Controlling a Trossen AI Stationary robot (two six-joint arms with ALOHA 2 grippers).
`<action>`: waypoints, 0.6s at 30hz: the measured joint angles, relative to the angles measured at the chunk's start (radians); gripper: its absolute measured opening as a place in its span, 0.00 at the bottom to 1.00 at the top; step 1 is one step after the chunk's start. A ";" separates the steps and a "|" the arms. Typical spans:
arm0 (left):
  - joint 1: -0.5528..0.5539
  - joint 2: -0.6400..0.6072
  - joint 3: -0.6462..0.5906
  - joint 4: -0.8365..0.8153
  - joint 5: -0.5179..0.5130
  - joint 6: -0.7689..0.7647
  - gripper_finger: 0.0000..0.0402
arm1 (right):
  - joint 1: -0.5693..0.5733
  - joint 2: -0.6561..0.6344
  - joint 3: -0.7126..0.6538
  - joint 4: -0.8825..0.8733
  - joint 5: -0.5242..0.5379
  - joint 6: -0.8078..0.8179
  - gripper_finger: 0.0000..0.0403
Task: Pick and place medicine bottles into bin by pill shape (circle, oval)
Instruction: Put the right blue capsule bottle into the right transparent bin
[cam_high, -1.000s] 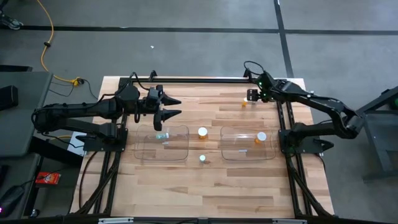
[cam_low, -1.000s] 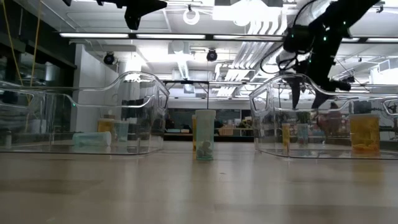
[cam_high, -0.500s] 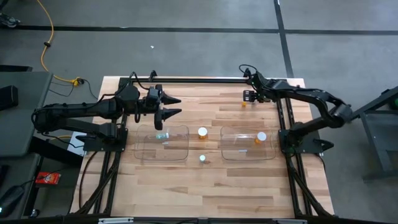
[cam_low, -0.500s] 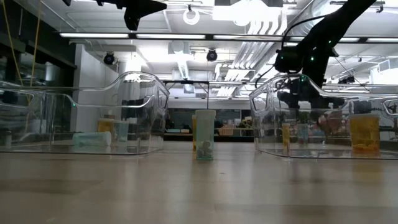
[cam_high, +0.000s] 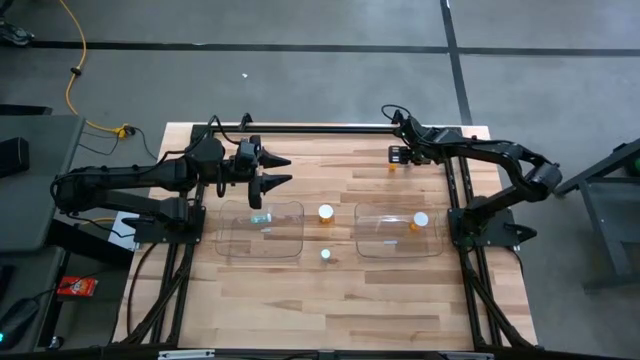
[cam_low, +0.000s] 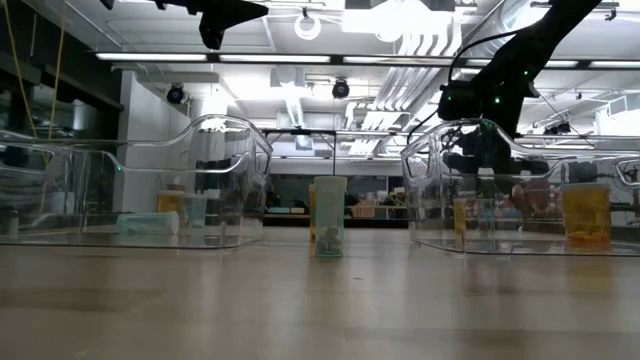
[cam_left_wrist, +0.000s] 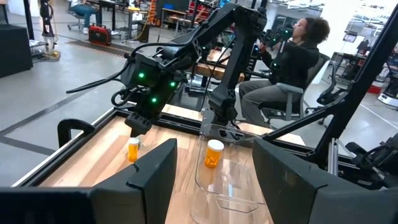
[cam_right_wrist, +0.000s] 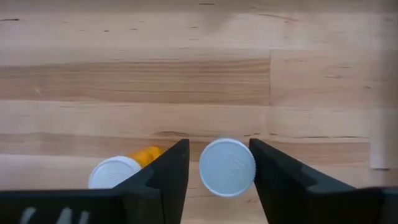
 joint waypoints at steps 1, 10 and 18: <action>0.000 0.000 0.000 0.000 0.000 0.000 0.50 | 0.000 0.000 0.000 -0.002 0.000 -0.001 0.37; 0.000 0.000 0.000 0.000 0.000 0.000 0.50 | 0.000 0.000 0.001 -0.013 0.000 -0.029 0.25; 0.000 0.000 0.000 0.000 0.000 0.000 0.50 | 0.000 -0.044 0.001 -0.043 -0.021 -0.074 0.24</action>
